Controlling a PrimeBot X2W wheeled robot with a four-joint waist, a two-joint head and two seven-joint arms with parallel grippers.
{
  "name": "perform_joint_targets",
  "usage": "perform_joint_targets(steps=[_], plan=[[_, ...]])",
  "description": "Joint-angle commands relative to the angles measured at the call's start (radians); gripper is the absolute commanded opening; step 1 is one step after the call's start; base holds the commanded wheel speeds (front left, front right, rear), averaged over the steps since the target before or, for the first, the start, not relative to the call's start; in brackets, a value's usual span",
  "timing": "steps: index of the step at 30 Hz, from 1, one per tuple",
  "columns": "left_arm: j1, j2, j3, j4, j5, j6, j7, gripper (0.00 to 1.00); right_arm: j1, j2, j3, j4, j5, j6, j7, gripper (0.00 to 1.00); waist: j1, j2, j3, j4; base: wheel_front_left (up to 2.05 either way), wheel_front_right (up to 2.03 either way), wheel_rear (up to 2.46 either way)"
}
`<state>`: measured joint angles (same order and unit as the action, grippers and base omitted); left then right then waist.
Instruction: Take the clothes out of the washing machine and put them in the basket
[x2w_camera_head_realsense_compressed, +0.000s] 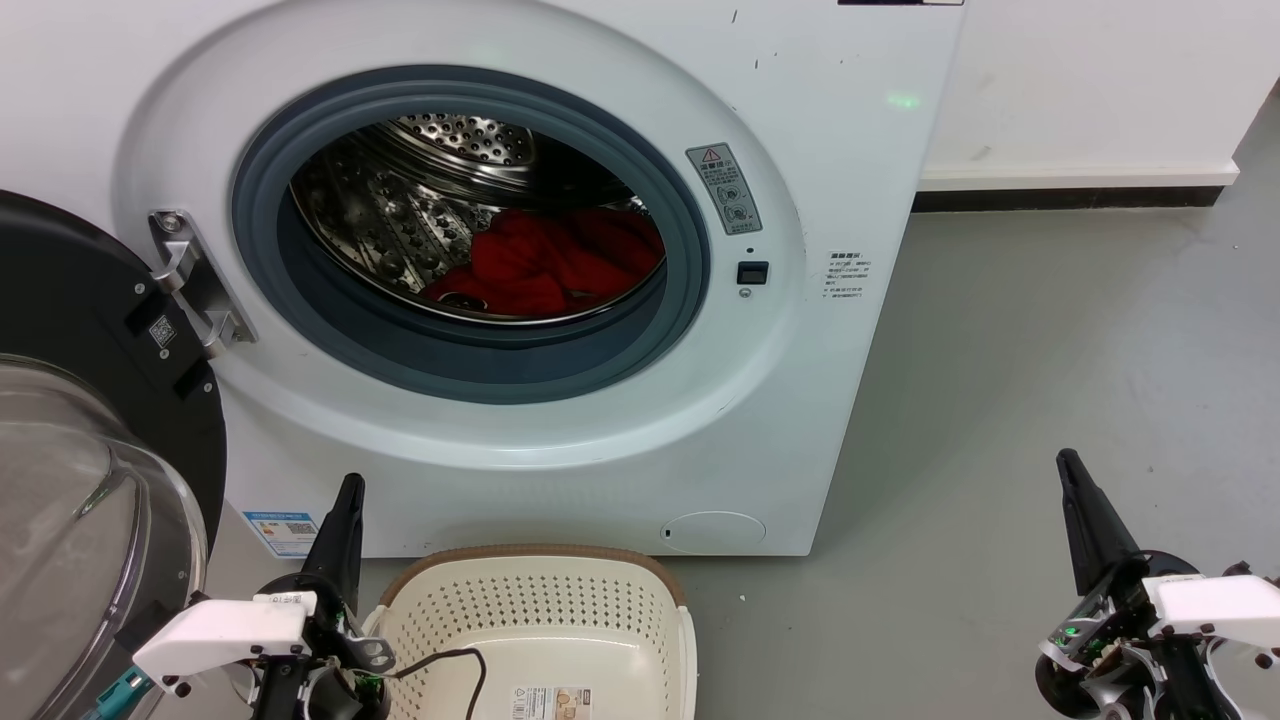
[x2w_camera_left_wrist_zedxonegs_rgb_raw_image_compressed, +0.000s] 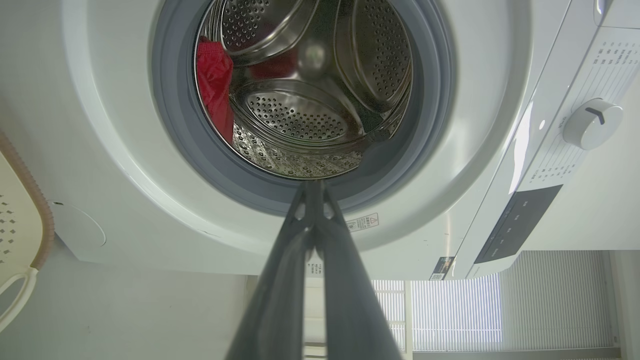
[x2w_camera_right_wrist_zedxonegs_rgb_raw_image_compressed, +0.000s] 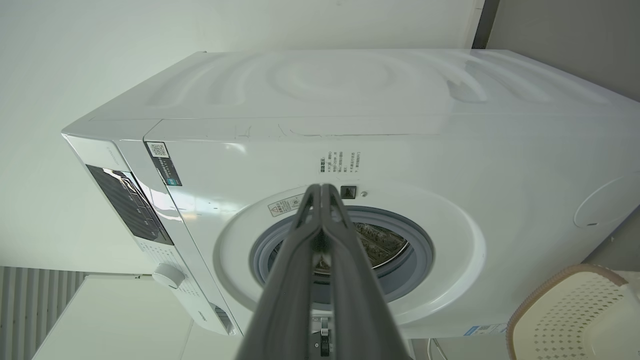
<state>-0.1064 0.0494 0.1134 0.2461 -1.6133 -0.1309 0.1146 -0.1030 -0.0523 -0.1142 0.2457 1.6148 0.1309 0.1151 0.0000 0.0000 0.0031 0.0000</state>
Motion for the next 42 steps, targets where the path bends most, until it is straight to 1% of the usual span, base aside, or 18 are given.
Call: perform_joint_targets(steps=[1, 24, 25, 28, 32, 37, 42], plan=[[-0.006, 0.002, 0.002, 0.0, 0.0, -0.002, 0.002, 0.0, -0.013, 0.003, -0.001, 0.001, -0.005, 0.0, 0.001, 0.0, 0.0, 0.0, 0.0, 0.0, 0.0, 0.0, 0.0], [-0.006, 0.002, 0.002, 0.0, 0.0, -0.002, 0.002, 0.0, -0.013, 0.003, 0.0, 0.001, -0.005, 0.0, 0.001, 0.0, 0.0, 0.0, 0.0, 0.0, 0.0, 0.0, 0.0], [0.0, 0.0, 0.0, 0.0, 0.0, 0.0, 0.0, 1.0, 0.0, 0.0, 0.0, 0.0, 0.0, 0.0, -0.001, 1.0, 0.0, 0.0, 0.0, 0.0, 0.0, 0.0, 0.0], [0.02, -0.003, -0.004, 0.023, 0.0, 0.0, -0.002, 1.0, 0.02, 0.001, 0.002, 0.023, 0.0, 0.0, -0.002, 1.0, 0.0, 0.0, 0.0, 0.0, 0.0, 0.0, 0.0], [0.024, -0.003, -0.008, 0.005, 0.02, 0.0, -0.023, 1.0, 0.029, 0.001, 0.003, 0.013, -0.02, 0.0, -0.023, 1.0, 0.0, 0.0, 0.0, 0.0, 0.0, 0.0, 0.0], [0.026, -0.002, -0.006, -0.018, 0.099, 0.003, -0.048, 1.0, 0.037, 0.001, -0.006, -0.011, -0.115, 0.0, -0.048, 1.0, 0.0, 0.0, 0.001, 0.0, 0.0, 0.0, 0.0], [0.029, -0.002, -0.015, -0.053, 0.2, 0.022, -0.072, 1.0, 0.046, 0.001, -0.007, -0.053, -0.236, 0.0, -0.072, 1.0, 0.0, 0.0, 0.003, 0.0, 0.0, 0.0, 0.0]])
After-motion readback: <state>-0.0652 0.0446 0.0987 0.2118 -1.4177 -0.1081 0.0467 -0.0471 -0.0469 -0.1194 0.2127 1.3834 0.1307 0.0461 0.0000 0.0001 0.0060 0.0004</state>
